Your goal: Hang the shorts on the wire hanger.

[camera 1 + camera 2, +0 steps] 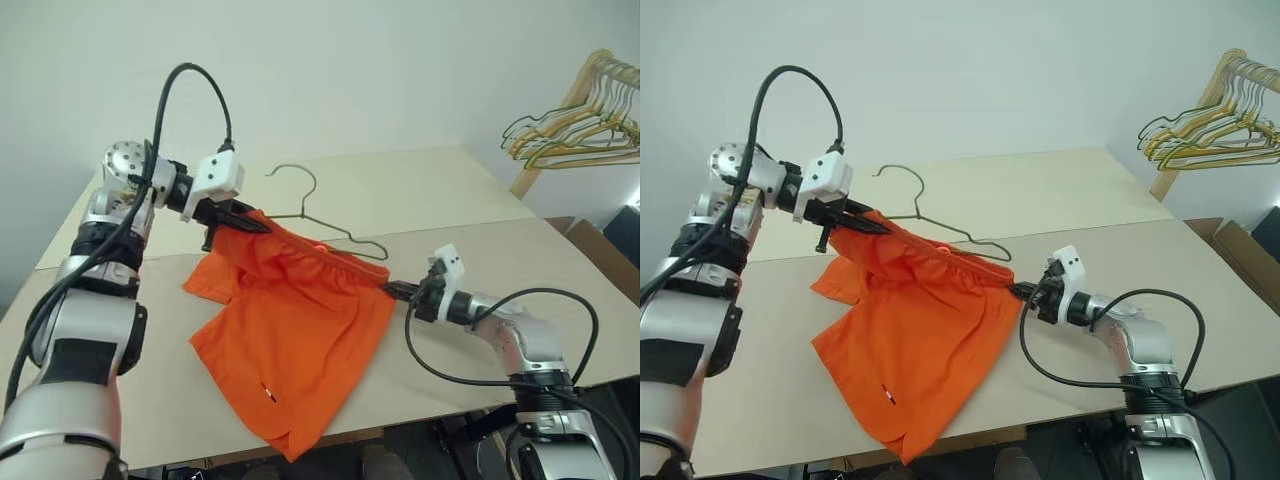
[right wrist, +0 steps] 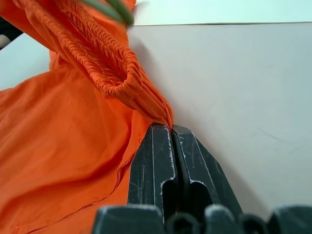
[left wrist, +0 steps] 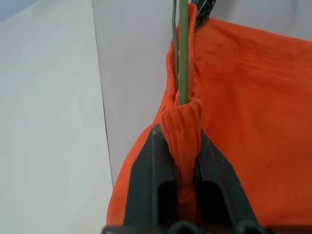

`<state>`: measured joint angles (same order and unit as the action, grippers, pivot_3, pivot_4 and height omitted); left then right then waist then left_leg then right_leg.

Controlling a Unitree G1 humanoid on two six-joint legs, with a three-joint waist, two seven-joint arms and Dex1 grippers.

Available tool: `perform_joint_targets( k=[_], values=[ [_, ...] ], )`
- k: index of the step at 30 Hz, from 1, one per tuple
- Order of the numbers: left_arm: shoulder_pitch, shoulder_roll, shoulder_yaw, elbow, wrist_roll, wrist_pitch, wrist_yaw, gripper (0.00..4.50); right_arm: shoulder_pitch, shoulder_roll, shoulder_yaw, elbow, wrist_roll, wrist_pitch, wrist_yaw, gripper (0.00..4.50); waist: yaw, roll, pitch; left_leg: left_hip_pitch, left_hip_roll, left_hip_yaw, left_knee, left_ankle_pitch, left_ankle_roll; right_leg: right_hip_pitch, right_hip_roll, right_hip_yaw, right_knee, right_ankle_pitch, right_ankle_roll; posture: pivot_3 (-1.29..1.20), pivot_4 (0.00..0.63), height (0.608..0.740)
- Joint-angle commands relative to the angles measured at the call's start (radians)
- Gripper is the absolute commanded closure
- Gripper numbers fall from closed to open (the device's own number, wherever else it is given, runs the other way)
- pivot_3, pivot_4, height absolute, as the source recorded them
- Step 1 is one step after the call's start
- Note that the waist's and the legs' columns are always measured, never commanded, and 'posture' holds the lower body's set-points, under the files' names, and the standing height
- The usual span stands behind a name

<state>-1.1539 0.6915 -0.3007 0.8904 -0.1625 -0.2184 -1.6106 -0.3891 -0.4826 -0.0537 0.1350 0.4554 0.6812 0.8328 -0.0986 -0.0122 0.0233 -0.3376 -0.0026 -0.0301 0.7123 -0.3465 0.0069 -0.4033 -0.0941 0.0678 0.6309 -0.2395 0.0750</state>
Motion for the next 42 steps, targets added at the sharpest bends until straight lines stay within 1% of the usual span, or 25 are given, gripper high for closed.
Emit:
perform_joint_targets(
  k=[1,7,10,12,15,19,24,25,28,32,35,39,42],
  values=[
    [0.004,0.05,-0.004,-0.029,-0.032,-0.038,-0.004,4.5,-0.024,-0.031,-0.041,0.009,0.009,0.01,-0.006,4.46,0.0,0.0,0.0,0.0,0.0,0.0,0.0,0.0,0.0,0.0,0.0,0.0,0.0,0.0,0.0,-0.04,0.0,0.74],
    [0.026,0.065,-0.018,-0.018,-0.001,-0.07,-0.004,4.5,-0.017,-0.056,-0.034,0.006,-0.008,-0.016,0.003,4.46,0.0,0.0,0.0,0.0,0.0,0.001,0.0,0.0,0.0,0.0,0.0,0.0,0.0,0.0,0.0,-0.04,0.0,0.74],
    [0.03,0.06,-0.001,-0.006,0.017,-0.09,-0.004,4.5,-0.017,-0.072,-0.037,-0.008,0.0,0.002,0.012,4.46,0.001,0.0,0.0,0.0,0.0,0.002,0.0,0.0,0.0,0.0,0.0,0.0,0.0,0.0,0.0,-0.04,0.0,0.74],
    [0.029,0.046,0.029,0.001,-0.007,-0.083,-0.004,4.5,-0.022,-0.078,-0.038,-0.001,0.001,0.012,0.011,4.46,0.001,0.0,0.0,0.0,0.0,0.002,0.0,0.0,0.0,0.0,0.0,0.0,0.0,0.0,0.0,-0.04,0.0,0.74],
    [0.017,0.026,0.072,-0.001,-0.061,-0.028,-0.004,4.5,-0.029,-0.081,-0.027,0.024,-0.011,0.014,0.005,4.46,0.0,0.0,0.0,0.0,0.0,0.002,0.0,0.0,0.0,0.0,0.0,0.0,0.0,0.0,0.0,-0.05,0.0,0.74],
    [0.03,0.049,0.045,-0.053,-0.129,0.014,-0.004,4.5,-0.032,-0.076,-0.021,0.043,-0.021,-0.002,0.005,4.46,-0.001,0.0,0.0,0.0,0.0,0.002,0.0,0.0,0.0,0.0,0.0,0.0,0.0,0.0,0.0,-0.05,0.0,0.74],
    [0.049,0.082,-0.01,-0.089,-0.16,0.035,-0.004,4.5,-0.037,-0.07,-0.016,0.052,-0.023,-0.008,0.001,4.46,-0.001,0.0,0.0,0.0,0.0,0.001,0.0,0.0,0.0,0.0,0.0,0.0,0.0,0.0,0.0,-0.04,0.0,0.74],
    [0.051,0.092,-0.026,-0.09,-0.154,0.023,-0.004,4.5,-0.038,-0.07,-0.016,0.054,-0.023,-0.009,0.001,4.46,0.0,0.0,0.0,0.0,0.0,0.001,0.0,0.0,0.0,0.0,0.0,0.0,0.0,0.0,0.0,-0.04,0.0,0.74],
    [0.048,0.11,-0.062,-0.045,-0.043,-0.086,-0.004,4.5,-0.043,-0.074,-0.009,0.067,-0.039,-0.02,-0.007,4.46,0.0,0.0,0.0,0.0,0.0,0.002,0.0,0.0,0.0,0.0,0.0,0.0,0.0,0.0,0.0,-0.04,0.0,0.74],
    [0.037,0.088,-0.04,-0.006,0.008,-0.102,-0.004,4.5,-0.047,-0.078,-0.008,0.063,-0.034,-0.019,-0.003,4.46,0.0,0.0,0.0,0.0,0.0,0.003,0.0,0.0,0.0,0.0,0.0,0.0,0.0,0.0,0.0,-0.04,0.0,0.74],
    [0.032,0.071,-0.03,0.018,0.064,-0.128,0.04,4.5,-0.041,-0.097,0.012,0.035,-0.051,-0.043,0.008,4.46,0.0,0.0,0.0,0.0,0.0,0.003,0.0,0.0,0.0,0.0,0.0,0.0,0.0,0.0,0.0,-0.04,0.0,0.74],
    [0.032,0.055,-0.023,0.045,0.124,-0.159,0.116,4.5,-0.019,-0.164,0.053,-0.08,-0.112,-0.134,0.041,4.46,0.003,0.0,0.0,0.0,0.0,0.003,0.0,0.0,0.0,0.0,0.0,0.0,0.0,0.0,0.0,-0.04,0.0,0.74],
    [0.035,0.039,-0.005,0.047,0.126,-0.161,0.127,4.5,-0.047,-0.229,0.101,-0.176,-0.19,-0.191,0.04,4.46,0.002,0.0,0.0,-0.001,0.0,0.003,0.0,0.0,0.0,0.0,0.0,0.0,-0.001,0.0,0.0,-0.05,0.0,0.74]
  ],
)
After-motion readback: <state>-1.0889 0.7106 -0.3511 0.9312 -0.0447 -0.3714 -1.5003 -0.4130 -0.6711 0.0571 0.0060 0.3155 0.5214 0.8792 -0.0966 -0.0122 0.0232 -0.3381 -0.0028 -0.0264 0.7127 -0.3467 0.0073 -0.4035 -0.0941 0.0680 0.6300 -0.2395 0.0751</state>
